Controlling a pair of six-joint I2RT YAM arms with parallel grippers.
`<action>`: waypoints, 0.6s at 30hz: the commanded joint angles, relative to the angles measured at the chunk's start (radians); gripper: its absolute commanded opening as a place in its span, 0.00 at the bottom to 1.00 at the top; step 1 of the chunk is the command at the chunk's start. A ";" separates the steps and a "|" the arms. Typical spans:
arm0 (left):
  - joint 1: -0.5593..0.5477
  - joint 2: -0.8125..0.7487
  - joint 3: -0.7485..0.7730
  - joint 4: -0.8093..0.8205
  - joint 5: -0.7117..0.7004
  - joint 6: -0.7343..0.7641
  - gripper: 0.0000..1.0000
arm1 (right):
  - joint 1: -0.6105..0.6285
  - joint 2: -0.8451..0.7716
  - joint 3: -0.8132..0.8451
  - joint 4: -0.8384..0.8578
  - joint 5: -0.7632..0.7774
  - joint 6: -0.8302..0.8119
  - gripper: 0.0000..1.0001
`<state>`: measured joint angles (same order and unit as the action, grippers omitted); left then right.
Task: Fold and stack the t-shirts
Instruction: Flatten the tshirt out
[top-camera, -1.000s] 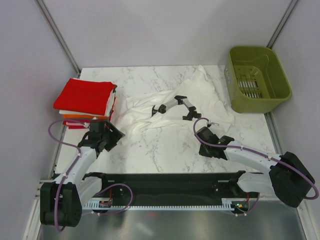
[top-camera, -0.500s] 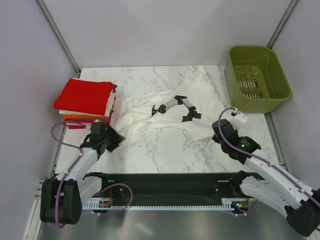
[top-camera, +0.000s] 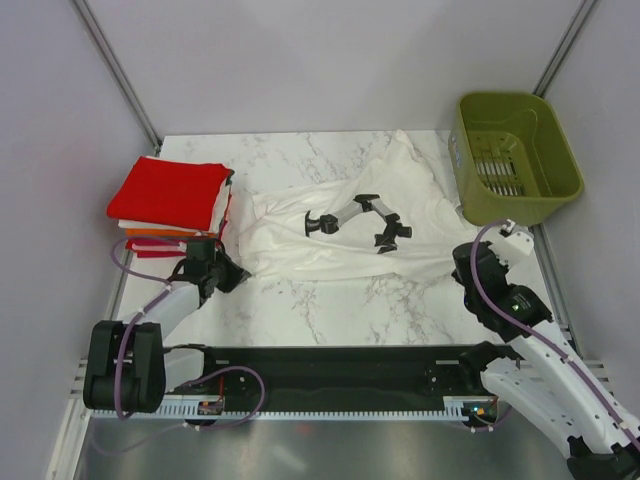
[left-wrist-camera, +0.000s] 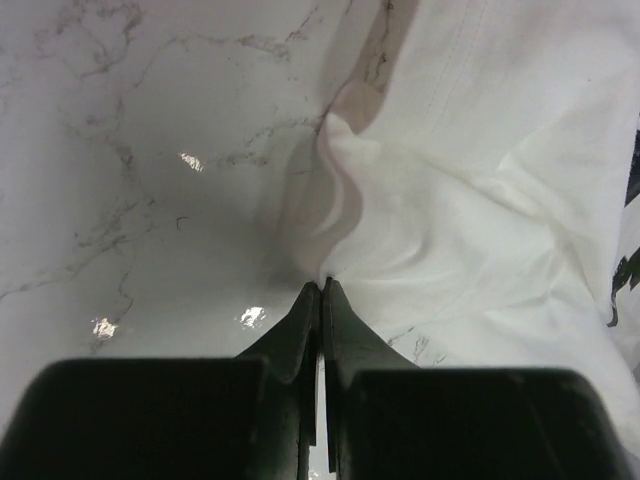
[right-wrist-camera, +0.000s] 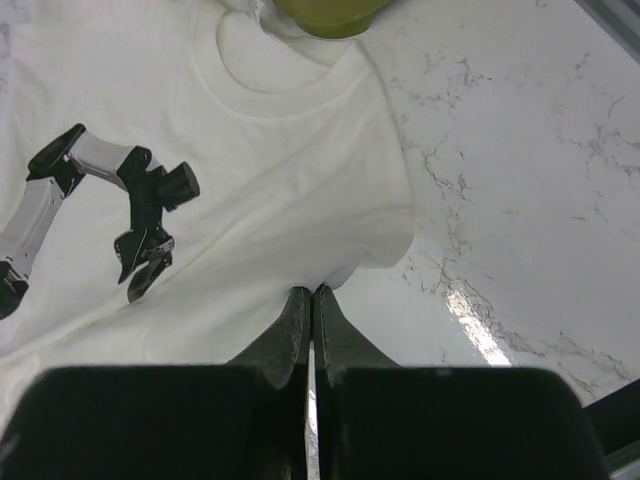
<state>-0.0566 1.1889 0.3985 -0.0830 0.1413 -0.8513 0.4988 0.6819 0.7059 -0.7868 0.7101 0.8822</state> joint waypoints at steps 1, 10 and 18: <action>0.004 -0.021 0.043 -0.050 0.009 0.018 0.04 | -0.011 -0.027 0.035 -0.028 0.087 -0.005 0.00; 0.017 -0.110 0.115 -0.176 -0.085 0.001 0.09 | -0.022 -0.084 0.018 -0.074 0.195 0.087 0.00; 0.015 -0.058 0.197 -0.210 -0.040 0.015 0.64 | -0.028 -0.050 0.029 -0.074 0.203 0.084 0.00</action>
<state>-0.0452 1.1141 0.5362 -0.2634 0.0895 -0.8536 0.4736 0.6090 0.7059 -0.8501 0.8730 0.9554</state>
